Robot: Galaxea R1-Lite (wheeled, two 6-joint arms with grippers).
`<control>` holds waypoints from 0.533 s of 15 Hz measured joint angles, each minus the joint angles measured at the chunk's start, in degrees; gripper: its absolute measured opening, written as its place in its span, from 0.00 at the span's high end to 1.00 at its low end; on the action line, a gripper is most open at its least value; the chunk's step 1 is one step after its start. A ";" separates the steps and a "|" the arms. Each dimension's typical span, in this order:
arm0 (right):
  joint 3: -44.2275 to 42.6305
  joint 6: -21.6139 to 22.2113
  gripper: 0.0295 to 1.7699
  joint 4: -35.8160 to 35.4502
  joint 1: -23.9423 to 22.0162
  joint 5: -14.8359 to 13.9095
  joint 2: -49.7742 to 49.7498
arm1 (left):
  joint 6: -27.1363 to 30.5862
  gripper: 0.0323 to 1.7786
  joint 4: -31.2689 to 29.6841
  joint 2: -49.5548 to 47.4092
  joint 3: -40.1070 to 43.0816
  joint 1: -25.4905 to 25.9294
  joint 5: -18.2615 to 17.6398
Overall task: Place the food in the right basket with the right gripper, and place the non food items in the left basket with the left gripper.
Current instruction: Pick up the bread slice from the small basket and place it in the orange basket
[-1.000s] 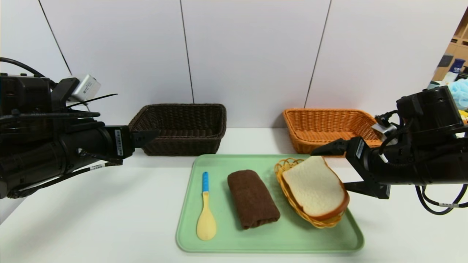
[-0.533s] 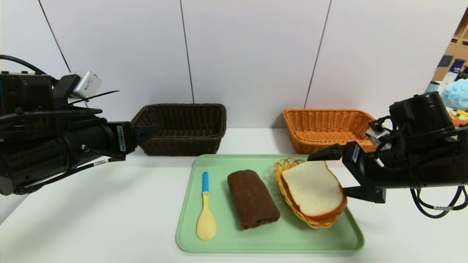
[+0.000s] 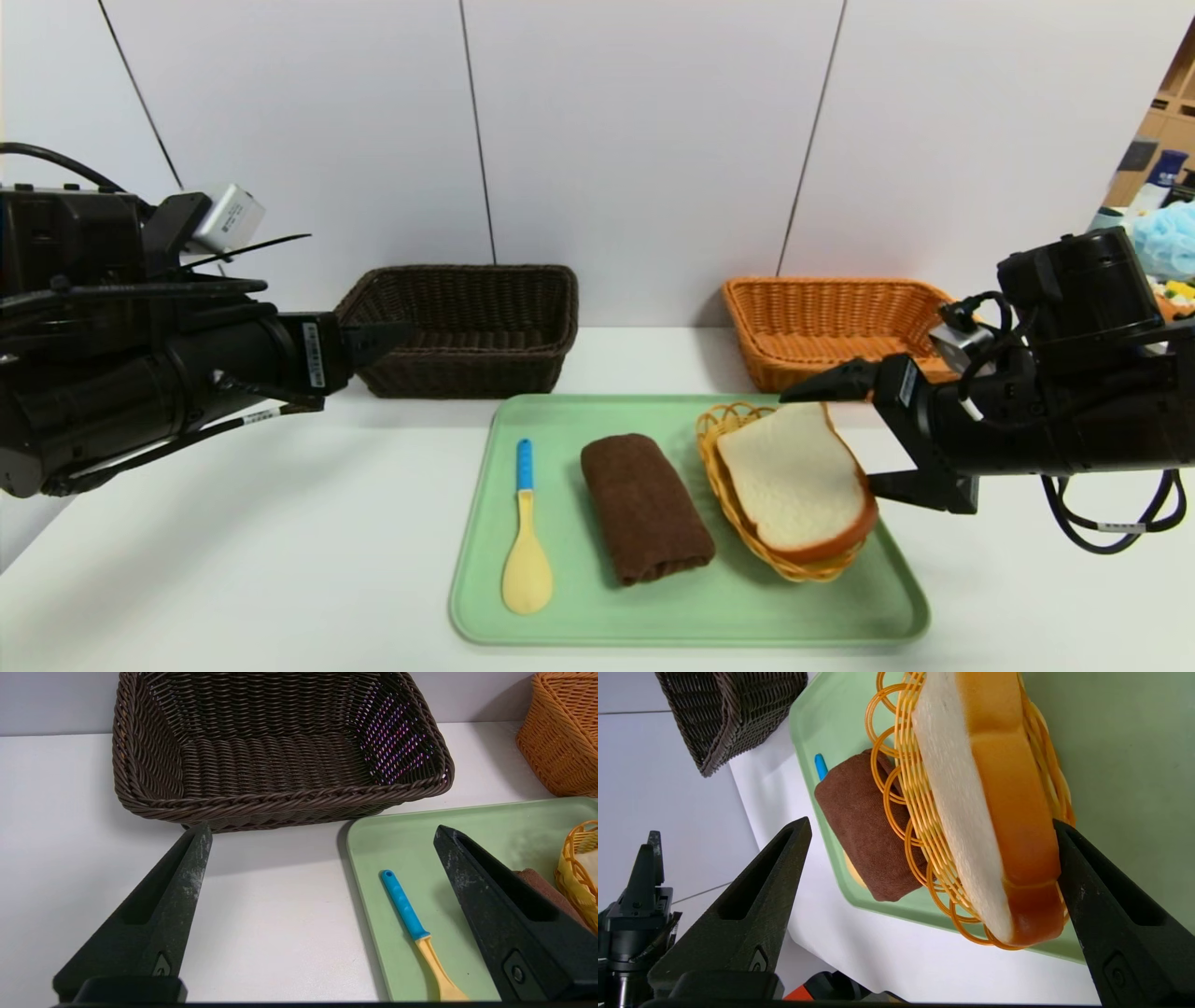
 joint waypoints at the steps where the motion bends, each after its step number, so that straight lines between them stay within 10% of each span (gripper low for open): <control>1: 0.00 0.02 0.04 0.00 0.00 0.06 -0.11 | -0.02 0.05 0.00 0.02 0.05 0.02 0.00; 8: 0.39 0.69 0.04 0.01 0.07 5.18 -1.41 | -0.13 0.05 0.01 0.17 0.30 0.02 0.09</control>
